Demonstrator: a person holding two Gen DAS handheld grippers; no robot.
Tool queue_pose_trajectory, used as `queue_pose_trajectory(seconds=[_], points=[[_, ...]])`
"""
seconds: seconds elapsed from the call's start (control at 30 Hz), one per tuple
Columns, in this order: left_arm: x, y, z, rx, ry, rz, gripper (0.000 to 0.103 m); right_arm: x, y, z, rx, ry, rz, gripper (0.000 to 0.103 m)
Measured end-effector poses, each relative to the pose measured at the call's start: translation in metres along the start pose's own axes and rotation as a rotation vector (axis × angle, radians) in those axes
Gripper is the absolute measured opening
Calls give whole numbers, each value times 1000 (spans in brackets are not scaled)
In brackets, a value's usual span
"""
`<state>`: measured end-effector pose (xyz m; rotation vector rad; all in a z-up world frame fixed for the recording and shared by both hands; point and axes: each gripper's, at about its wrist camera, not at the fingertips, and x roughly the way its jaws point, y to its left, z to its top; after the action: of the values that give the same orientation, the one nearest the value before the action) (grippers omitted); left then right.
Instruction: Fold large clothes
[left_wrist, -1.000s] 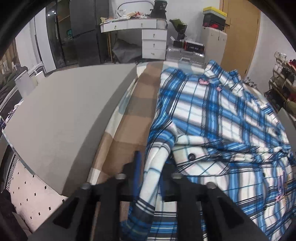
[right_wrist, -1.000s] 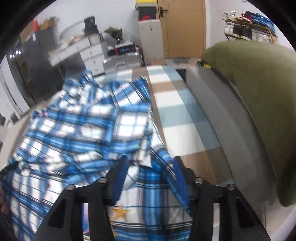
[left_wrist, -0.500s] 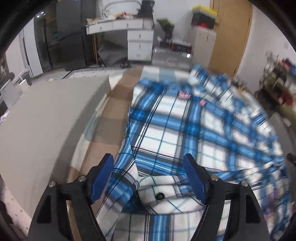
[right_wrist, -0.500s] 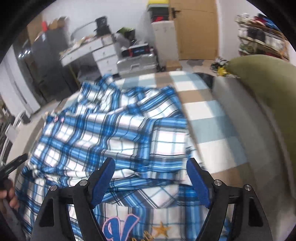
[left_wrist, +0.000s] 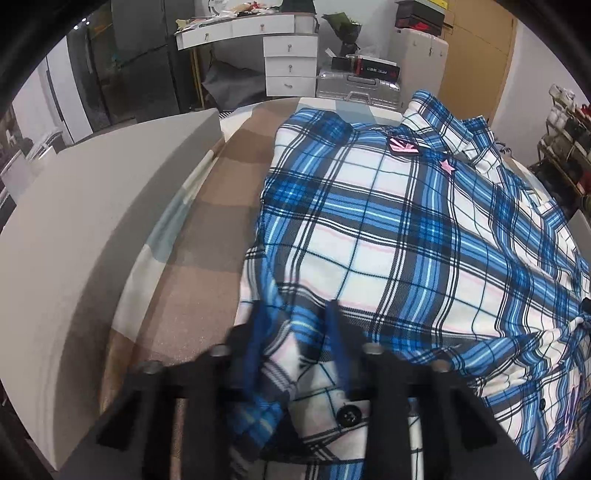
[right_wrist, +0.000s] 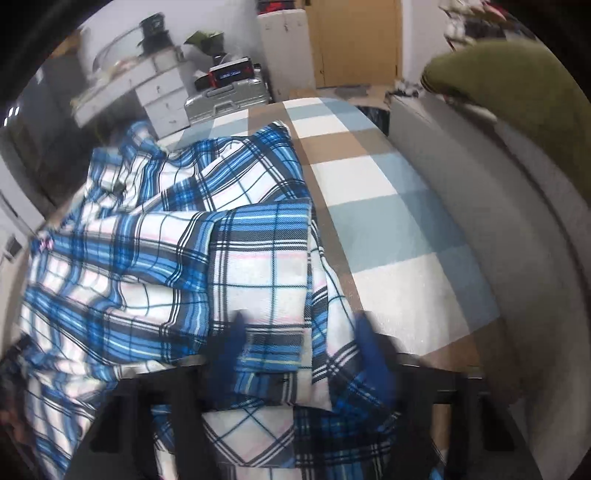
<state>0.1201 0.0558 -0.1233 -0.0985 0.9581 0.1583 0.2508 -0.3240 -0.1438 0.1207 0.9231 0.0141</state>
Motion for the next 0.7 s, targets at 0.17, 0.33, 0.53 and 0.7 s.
queue_pose_trajectory(seconds=[0.17, 0.33, 0.53, 0.7], points=[[-3, -1, -5, 33, -16, 8, 11, -4, 2, -4, -39, -14, -4, 21], [-12, -3, -17, 59, -22, 27, 11, -13, -1, -18, -58, -14, -1, 20], [-21, -1, -30, 66, -21, 14, 11, -27, -5, -36, -71, -11, -4, 21], [-24, 8, -15, -16, -19, -8, 19, -32, -9, -23, -24, 6, 19, 31]])
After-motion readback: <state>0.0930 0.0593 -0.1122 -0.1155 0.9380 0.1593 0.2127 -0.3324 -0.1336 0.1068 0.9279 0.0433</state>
